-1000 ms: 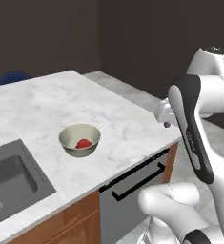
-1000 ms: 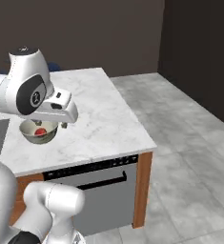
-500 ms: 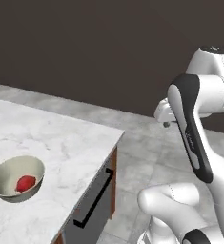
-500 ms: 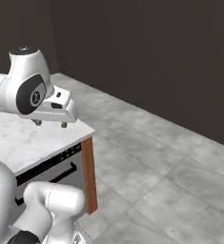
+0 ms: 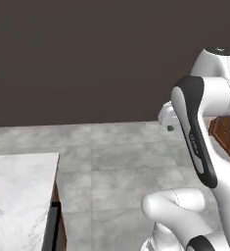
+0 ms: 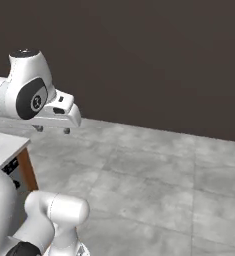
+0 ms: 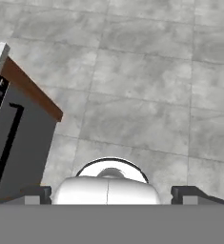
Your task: Pick the onions from the cabinet and place them in one bowl. Pick the avocado from the sink and place it in the other bowl.
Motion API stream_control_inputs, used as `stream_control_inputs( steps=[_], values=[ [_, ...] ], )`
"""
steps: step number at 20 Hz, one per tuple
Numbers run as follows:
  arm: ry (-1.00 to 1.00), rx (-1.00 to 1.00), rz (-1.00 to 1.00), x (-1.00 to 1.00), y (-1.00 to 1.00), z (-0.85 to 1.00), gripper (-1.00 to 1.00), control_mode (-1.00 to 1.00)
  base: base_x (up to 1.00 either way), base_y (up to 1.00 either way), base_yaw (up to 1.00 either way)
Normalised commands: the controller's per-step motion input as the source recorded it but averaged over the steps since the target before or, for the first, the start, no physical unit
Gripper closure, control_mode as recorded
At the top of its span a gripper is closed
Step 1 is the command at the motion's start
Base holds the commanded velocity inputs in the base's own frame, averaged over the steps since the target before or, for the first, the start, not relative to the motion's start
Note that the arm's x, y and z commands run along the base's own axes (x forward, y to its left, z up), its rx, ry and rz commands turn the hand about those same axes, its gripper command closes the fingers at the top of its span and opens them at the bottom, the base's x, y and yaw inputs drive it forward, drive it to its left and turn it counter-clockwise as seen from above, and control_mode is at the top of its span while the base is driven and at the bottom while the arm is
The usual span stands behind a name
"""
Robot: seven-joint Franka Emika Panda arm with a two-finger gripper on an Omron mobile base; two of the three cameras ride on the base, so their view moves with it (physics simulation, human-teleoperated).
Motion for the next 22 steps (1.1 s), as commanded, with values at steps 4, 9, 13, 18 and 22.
stream_control_inputs(
  steps=[4, 9, 13, 18, 22],
  values=[
    [0.0, 0.0, 0.0, 0.0, 0.0, 0.0, -1.0, 1.0, 0.1, -0.47, -0.77],
    [0.0, 0.0, 0.0, 0.0, 0.0, 0.0, -1.0, 1.0, 0.2, -0.47, -0.74],
    [0.0, 0.0, 0.0, 0.0, 0.0, 0.0, -1.0, 1.0, 0.4, -0.51, -0.67],
    [0.0, 0.0, 0.0, 0.0, 0.0, 0.0, -1.0, 1.0, 0.53, -0.48, -0.63],
    [0.0, 0.0, 0.0, 0.0, 0.0, 0.0, -1.0, 1.0, 0.72, -0.19, -0.59]
  ],
)
